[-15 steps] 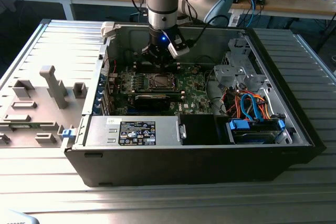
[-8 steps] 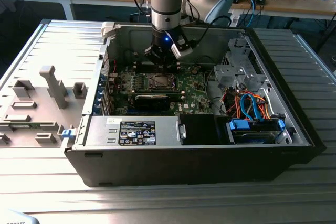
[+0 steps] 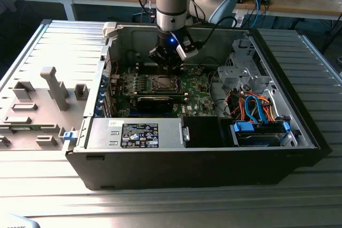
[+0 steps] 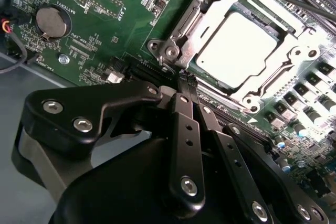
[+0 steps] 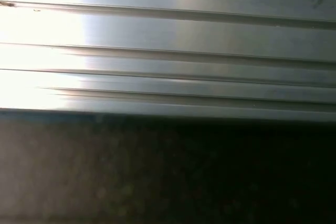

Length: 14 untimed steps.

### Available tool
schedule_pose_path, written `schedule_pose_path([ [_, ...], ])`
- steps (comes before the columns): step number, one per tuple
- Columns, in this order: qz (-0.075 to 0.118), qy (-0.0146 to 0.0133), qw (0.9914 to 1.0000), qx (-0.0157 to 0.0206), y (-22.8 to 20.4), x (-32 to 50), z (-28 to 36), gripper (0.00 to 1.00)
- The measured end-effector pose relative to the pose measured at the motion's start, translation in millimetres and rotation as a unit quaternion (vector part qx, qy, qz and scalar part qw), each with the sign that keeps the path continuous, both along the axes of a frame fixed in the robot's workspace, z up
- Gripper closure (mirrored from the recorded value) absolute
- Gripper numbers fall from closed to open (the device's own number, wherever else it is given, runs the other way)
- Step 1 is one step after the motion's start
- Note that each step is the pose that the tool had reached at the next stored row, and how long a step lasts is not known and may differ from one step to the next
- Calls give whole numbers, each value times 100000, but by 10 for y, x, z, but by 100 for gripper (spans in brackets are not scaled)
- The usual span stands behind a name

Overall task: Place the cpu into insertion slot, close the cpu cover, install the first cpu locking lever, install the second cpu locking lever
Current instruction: 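Install the first cpu locking lever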

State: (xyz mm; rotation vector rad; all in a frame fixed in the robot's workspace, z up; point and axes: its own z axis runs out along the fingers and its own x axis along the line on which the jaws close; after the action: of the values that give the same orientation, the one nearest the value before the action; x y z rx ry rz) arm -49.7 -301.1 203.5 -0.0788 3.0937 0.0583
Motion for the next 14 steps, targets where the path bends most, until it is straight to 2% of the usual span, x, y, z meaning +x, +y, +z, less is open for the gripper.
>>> schedule_pose_path([
  [3, 1, -18, 100000, 3, 2, 1, 37, 89],
  [5, -6, -18, 100000, 30, 2, 0, 37, 89],
  [10, -6, 20, 100000, 223, 0, 0, -22, 89],
  [14, -4, 29, 100000, 212, -1, -1, -34, 89],
])
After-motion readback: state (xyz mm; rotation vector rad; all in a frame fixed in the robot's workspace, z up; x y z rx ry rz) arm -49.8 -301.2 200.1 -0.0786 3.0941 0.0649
